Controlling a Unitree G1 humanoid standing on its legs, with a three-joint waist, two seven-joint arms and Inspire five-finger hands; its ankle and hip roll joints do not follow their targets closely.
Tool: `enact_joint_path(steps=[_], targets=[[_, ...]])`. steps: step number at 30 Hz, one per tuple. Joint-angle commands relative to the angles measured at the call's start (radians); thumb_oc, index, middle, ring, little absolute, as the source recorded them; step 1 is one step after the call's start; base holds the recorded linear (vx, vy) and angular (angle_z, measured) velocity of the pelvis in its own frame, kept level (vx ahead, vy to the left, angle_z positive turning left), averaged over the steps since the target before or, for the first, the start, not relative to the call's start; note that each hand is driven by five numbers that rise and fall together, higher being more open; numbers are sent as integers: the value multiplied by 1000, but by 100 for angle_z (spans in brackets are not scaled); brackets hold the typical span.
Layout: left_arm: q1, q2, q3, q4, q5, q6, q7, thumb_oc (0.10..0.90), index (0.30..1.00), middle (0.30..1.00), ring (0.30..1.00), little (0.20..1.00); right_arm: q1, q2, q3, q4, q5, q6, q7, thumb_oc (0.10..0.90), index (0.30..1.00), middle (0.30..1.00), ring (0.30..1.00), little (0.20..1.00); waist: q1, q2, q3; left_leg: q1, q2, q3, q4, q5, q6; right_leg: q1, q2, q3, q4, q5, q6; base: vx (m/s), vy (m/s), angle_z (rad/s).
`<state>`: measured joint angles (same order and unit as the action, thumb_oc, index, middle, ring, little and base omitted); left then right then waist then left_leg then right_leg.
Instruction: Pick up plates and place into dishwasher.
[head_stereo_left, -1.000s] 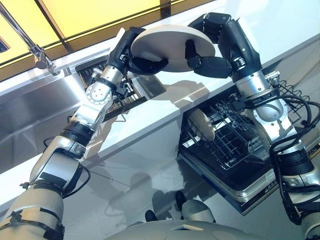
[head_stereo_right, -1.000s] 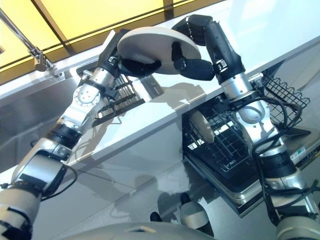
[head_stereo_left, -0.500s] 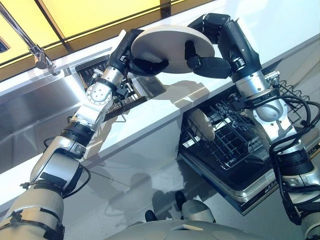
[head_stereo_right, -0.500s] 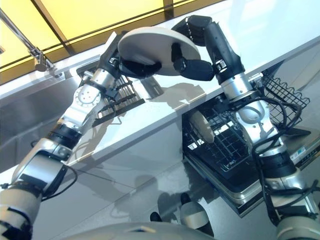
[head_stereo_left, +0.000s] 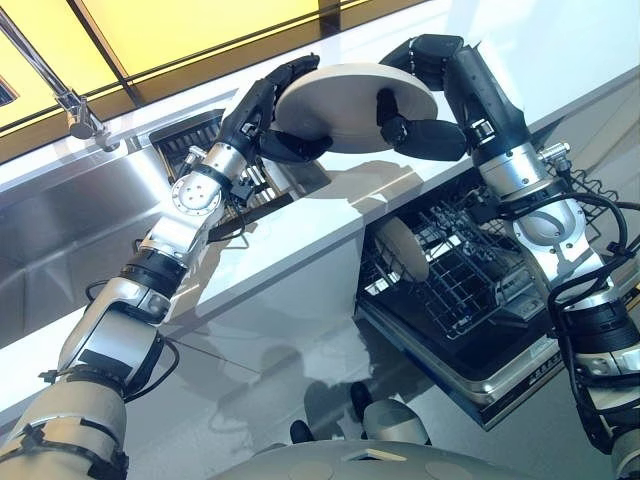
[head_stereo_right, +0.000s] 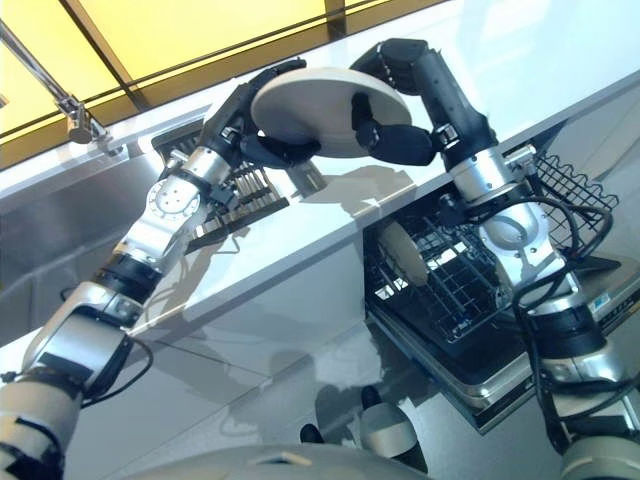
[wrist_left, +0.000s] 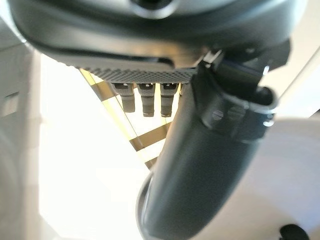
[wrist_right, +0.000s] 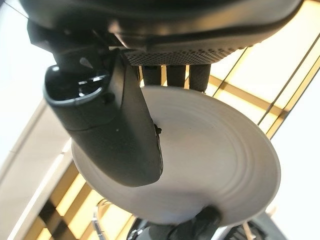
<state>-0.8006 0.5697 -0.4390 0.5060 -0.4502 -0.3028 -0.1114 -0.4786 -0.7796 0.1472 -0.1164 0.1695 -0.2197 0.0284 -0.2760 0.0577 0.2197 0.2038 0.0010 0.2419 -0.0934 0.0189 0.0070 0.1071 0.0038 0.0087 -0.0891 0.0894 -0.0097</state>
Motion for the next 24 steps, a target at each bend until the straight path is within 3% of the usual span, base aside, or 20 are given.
enact_joint_path(steps=[1,14,24], targets=[[-34,98,103,51,-58,-72,3,800,900,900,900,900,7,-39,-100,20,-17,-106,-54,100,300,300,300,200,17,-5,-160,-16,-18,20,23,-78,3,-42,18,18,71,-75,106,0,0,0],[-4,135,113,9,-123,-71,-121,800,900,900,900,900,108,-139,-245,36,-56,-145,-108,100,300,300,300,200,-19,-13,-166,-3,-15,38,19,-86,7,-42,24,36,72,-73,113,8,3,-2],[34,169,166,0,-86,-69,-49,800,900,900,900,900,174,-220,-362,51,-148,-153,-197,100,300,300,300,200,-34,-18,-175,-1,-11,45,18,-92,8,-47,28,45,77,-76,117,11,3,-5]])
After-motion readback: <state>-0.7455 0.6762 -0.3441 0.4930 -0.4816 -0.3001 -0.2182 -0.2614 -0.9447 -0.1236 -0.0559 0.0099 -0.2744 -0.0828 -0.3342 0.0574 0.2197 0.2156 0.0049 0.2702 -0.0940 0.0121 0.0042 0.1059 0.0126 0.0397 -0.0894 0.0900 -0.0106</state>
